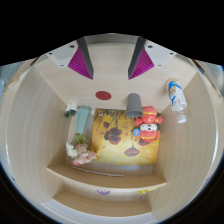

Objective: Pour water

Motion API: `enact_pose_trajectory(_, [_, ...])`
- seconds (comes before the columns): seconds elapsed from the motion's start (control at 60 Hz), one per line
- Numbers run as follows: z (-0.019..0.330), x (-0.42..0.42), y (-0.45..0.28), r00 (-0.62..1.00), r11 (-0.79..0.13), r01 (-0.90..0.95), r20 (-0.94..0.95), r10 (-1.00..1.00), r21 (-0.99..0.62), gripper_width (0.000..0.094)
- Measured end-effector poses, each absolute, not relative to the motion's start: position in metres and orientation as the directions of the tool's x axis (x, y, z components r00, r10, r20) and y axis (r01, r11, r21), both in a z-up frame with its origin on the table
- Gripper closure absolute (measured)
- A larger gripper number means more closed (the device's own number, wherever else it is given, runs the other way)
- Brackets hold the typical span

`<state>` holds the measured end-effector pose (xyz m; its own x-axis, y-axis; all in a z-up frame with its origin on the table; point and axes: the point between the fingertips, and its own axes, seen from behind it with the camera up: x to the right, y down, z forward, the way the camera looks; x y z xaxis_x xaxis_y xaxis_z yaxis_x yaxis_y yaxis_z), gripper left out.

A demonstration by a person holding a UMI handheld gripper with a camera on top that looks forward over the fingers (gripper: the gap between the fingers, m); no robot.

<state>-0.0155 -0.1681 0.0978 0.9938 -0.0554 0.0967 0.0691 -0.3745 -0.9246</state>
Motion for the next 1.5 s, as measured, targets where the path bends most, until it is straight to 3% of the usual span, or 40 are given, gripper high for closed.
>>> enact_pose_trajectory(0.25, [0.058,-0.174,-0.169,0.993,-0.414,0.029,-0.02,0.114,-0.91,0.0221])
enact_pose_trajectory(0.4, [0.058,-0.24,-0.157,0.982,-0.41,0.019,-0.061,0.18,-0.912,0.022])
enact_pose_trajectory(0.983, [0.071,-0.292,-0.045,0.987,-0.327,0.064,0.011,0.161,-0.943,0.0224])
enact_pose_trajectory(1.033, [0.072,-0.294,-0.04,0.986,-0.313,0.063,0.011,0.167,-0.947,0.0252])
enact_pose_trajectory(1.1, [0.074,-0.294,-0.032,0.986,-0.293,0.045,-0.004,0.167,-0.955,0.0394])
enact_pose_trajectory(1.317, [0.075,-0.294,-0.028,0.977,-0.277,-0.014,-0.073,0.201,-0.961,0.0528])
enact_pose_trajectory(1.5, [0.076,-0.287,-0.024,0.968,-0.32,-0.093,-0.161,0.192,-0.943,0.0529])
